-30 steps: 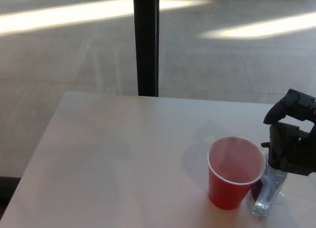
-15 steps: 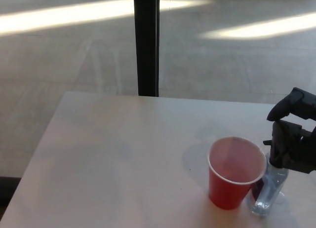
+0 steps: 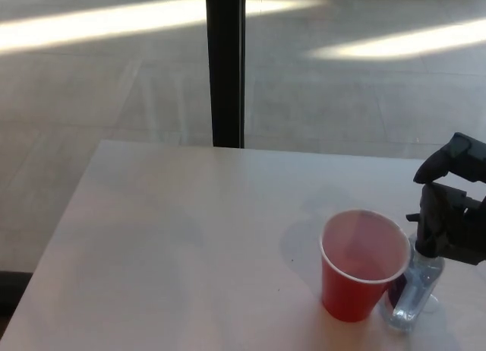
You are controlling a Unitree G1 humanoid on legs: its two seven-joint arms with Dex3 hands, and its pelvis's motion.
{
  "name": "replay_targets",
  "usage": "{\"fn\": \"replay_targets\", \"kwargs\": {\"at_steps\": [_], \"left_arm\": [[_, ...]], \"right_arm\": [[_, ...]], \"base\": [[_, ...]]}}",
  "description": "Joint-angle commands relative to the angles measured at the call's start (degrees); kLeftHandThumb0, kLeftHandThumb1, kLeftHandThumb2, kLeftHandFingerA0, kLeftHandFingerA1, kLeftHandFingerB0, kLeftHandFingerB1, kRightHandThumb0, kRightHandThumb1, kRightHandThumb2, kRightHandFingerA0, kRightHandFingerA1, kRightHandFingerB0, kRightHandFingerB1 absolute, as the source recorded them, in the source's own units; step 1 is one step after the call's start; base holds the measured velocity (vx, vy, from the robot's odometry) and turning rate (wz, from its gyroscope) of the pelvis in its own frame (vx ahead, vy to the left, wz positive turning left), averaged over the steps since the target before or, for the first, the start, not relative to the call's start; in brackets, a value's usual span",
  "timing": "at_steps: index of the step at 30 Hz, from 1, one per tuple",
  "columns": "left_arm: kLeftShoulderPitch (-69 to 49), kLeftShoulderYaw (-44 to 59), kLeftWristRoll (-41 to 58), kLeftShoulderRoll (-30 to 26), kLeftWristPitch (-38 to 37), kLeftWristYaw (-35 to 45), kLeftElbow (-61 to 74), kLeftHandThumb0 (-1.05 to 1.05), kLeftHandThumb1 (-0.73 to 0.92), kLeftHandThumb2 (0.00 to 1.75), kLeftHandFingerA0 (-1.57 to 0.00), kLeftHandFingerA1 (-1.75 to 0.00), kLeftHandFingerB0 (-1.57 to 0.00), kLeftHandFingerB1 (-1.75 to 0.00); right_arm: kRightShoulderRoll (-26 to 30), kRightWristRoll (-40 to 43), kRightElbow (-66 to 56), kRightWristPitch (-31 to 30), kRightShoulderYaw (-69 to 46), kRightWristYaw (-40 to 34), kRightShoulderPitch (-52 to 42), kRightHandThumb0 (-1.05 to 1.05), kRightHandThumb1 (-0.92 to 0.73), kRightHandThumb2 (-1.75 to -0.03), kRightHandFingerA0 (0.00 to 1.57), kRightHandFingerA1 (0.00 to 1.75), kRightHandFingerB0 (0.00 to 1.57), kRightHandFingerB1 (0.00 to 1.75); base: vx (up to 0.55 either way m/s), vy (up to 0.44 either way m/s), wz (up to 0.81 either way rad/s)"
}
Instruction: The robot uses its right hand fist to press the hand soap kept in the middle of the table to get liquid hand soap out
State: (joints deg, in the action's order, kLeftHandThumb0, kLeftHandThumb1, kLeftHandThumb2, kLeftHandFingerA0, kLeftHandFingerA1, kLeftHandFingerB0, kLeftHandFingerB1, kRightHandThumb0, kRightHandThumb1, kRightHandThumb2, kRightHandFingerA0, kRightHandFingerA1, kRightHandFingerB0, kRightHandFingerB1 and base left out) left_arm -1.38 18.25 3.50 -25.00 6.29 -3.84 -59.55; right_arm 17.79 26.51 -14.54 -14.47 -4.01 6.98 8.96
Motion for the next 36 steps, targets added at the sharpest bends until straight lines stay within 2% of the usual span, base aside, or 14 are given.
{"fn": "replay_targets", "kwargs": {"at_steps": [1,9,12,17,22,23,26,27,28,29,31,32,33,36], "left_arm": [[-0.42,0.24,0.12,-1.28,1.51,-0.68,-0.89,-0.52,0.73,0.94,-0.67,-0.86,-0.63,-0.85],[-0.74,0.85,0.72,-1.23,2.11,-0.63,-0.46,-0.54,0.70,1.02,-0.67,-0.85,-0.54,-0.77],[-0.51,0.40,0.23,-1.45,1.26,-0.38,-1.41,-0.52,0.75,0.93,-0.64,-0.84,-0.54,-0.78],[-0.75,0.48,0.18,-1.46,1.36,-0.77,-1.27,-0.51,0.74,0.93,-0.69,-0.88,-0.64,-0.87],[-0.70,1.09,0.81,-1.28,1.68,-0.75,-1.01,-0.52,0.73,0.96,-0.67,-0.88,-0.57,-0.81],[-0.79,0.97,0.67,-1.23,1.51,-0.75,-1.02,-0.52,0.74,0.95,-0.67,-0.87,-0.55,-0.80],[-0.68,0.90,0.58,-1.34,0.91,-0.58,-1.71,-0.52,0.73,0.95,-0.68,-0.87,-0.57,-0.81],[-0.63,0.61,0.24,-1.43,1.17,-0.80,-1.80,-0.52,0.74,0.95,-0.71,-0.88,-0.61,-0.82],[-0.90,0.62,0.24,-1.48,1.41,-0.80,-1.06,-0.51,0.73,0.95,-0.72,-0.89,-0.62,-0.83],[-0.78,0.59,0.20,-1.53,1.32,-0.79,-1.31,-0.51,0.73,0.95,-0.72,-0.89,-0.61,-0.82],[-0.82,0.88,0.44,-1.73,1.79,-0.84,-1.17,-0.51,0.73,0.94,-0.70,-0.88,-0.59,-0.83],[-0.82,0.91,0.46,-1.75,1.84,-0.85,-1.16,-0.51,0.73,0.94,-0.70,-0.88,-0.59,-0.83],[-0.73,0.82,0.34,-1.74,1.77,-0.99,-1.29,-0.51,0.73,0.94,-0.70,-0.88,-0.60,-0.82],[-1.16,1.24,0.71,-1.69,1.48,-0.89,-0.78,-0.51,0.72,0.96,-0.69,-0.88,-0.59,-0.83]], "right_arm": [[2.45,5.33,0.99,-19.89,-2.76,-2.79,0.44,-0.25,-0.57,-1.20,0.95,1.75,0.73,1.58],[8.05,20.06,-6.53,-28.81,-14.46,-6.85,10.75,-0.26,-0.61,-1.15,0.94,1.75,0.70,1.51],[10.82,27.94,-7.72,-30.48,-20.00,-9.89,13.53,-0.24,-0.58,-1.19,0.94,1.75,0.54,1.70],[14.17,35.84,-7.22,-30.15,-27.04,-11.65,14.37,-0.22,-0.61,-1.18,0.90,1.75,0.61,1.50],[20.56,48.07,-2.27,-30.34,-40.13,-23.03,13.67,-0.31,-0.49,-0.82,1.06,1.75,0.78,1.73],[21.64,48.90,-0.54,-30.00,-43.02,-23.35,13.36,-0.32,-0.39,-0.98,1.05,1.75,0.75,1.72],[25.40,47.35,6.68,-30.96,-51.95,-16.92,10.47,-0.30,-0.37,-1.07,1.07,1.70,0.87,1.48],[27.26,42.08,10.77,-31.25,-58.12,-16.35,8.07,-0.38,-0.23,-1.13,1.37,1.45,1.02,1.21],[27.65,34.65,12.21,-29.08,-60.04,-14.45,6.39,-0.38,-0.29,-1.22,1.40,1.48,1.02,1.21],[28.63,24.14,12.58,-26.86,-60.43,-13.58,3.13,-0.42,-0.14,-1.52,1.13,1.72,0.96,1.40],[29.58,14.86,22.41,-19.99,-62.61,-13.80,-3.44,-0.41,-0.18,-1.61,1.19,1.75,1.05,1.48],[29.72,13.83,23.55,-19.24,-62.87,-13.79,-4.17,-0.41,-0.18,-1.61,1.19,1.75,1.05,1.48],[29.82,11.37,26.03,-16.74,-62.47,-14.01,-6.11,-0.39,-0.39,-1.38,1.51,1.63,1.05,1.32],[27.81,6.36,33.23,-9.61,-61.79,-16.49,-12.40,-0.38,-0.49,-1.41,1.52,1.61,1.05,1.29]], "base": [[0.00,0.000,0.00],[0.00,0.000,0.00],[0.00,0.000,0.00],[0.00,0.000,0.00],[0.00,0.000,0.00],[0.00,0.000,0.00],[0.00,0.000,0.00],[0.00,0.000,0.00],[0.00,0.000,0.00],[0.00,0.000,0.00],[0.00,0.000,0.00],[0.00,0.000,0.00],[0.00,0.000,0.00],[0.00,0.000,0.00]]}}
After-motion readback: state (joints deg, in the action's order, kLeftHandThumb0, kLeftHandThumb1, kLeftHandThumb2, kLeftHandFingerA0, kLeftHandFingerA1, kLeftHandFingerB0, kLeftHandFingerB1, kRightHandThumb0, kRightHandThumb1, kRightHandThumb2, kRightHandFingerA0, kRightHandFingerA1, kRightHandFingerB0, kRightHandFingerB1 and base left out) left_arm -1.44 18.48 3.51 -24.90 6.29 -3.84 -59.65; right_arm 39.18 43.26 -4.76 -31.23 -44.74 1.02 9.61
